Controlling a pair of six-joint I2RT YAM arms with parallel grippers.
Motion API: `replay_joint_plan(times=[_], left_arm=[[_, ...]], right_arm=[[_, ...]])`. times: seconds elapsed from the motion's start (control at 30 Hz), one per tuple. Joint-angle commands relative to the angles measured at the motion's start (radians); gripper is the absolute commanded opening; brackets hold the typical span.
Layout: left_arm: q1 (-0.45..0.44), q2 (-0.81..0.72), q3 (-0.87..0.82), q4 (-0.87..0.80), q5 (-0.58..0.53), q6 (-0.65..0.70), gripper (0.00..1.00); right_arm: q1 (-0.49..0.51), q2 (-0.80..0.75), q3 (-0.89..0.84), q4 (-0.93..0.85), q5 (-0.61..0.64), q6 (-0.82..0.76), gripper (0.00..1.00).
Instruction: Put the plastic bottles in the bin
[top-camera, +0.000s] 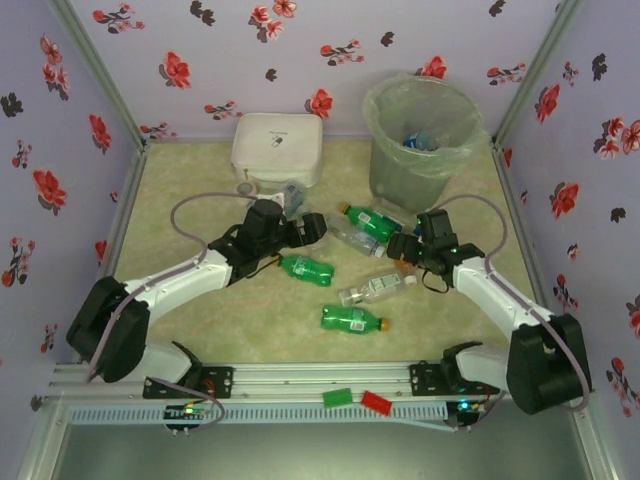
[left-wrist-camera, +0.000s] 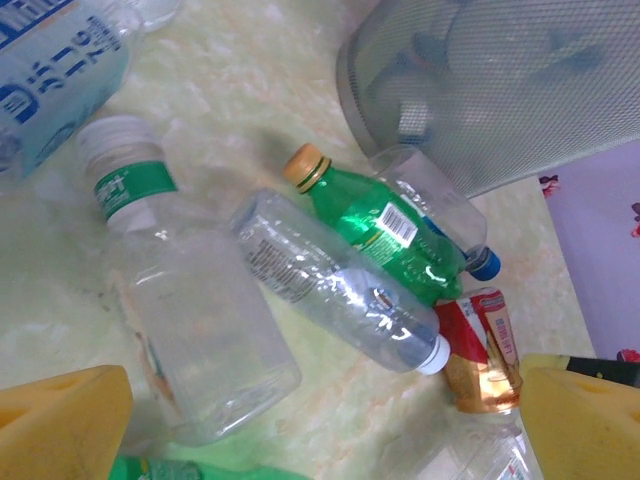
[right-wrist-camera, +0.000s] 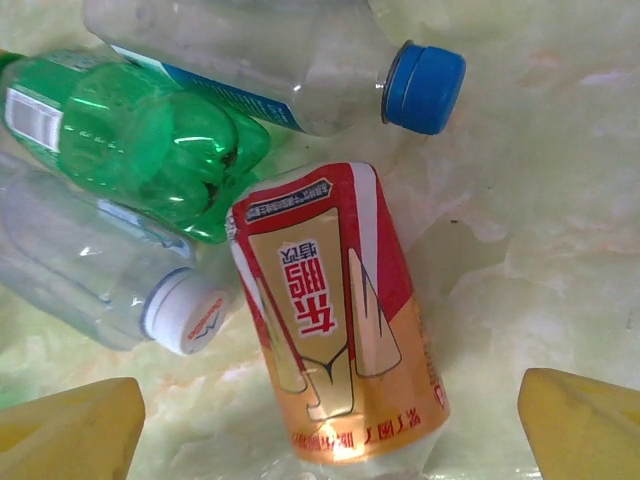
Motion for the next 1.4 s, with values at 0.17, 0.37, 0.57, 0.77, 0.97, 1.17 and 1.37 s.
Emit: replay_joint_plan(times=[0.17,0.37,0.57,0.77,0.97,1.17,1.37], left_arm=[[-0.005,-0.079,-0.044,-0.027,-0.067,-0.034,1.00],[-0.004,-0.084,-0.046,-0.020,-0.073,-0.041,1.00],[-0.004,-0.077,-0.047,-0.015,-0.073,-0.031,1.00],[-0.004,-0.065,-0.027,-0.062,-0.074,-0.010,1.00],[-0.004,-0.106,-0.083,-0.053,-0.113,-0.037,1.00],[0.006,-0.125,-0.096,-0.060,-0.157,-0.038,1.00],[0.019,-0.114,-0.118,0.004,-0.172,-0.084,1.00]], right_arm=[[0.001,0.184,0.036,0.090,-0.010,0.001,0.80],[0.001,0.252,0.055,0.107,0.014,0.000,0.73],[0.002,0.281,0.058,0.120,0.023,0.001,0.56],[0.003,0.231,0.054,0.097,0.045,-0.011,0.50],[0.001,0.093,0.044,0.090,0.092,-0.023,0.48],[0.003,-0.076,0.039,0.160,0.004,0.002,0.46],[0.030,-0.161,0.066,0.267,-0.131,0.050,0.46]])
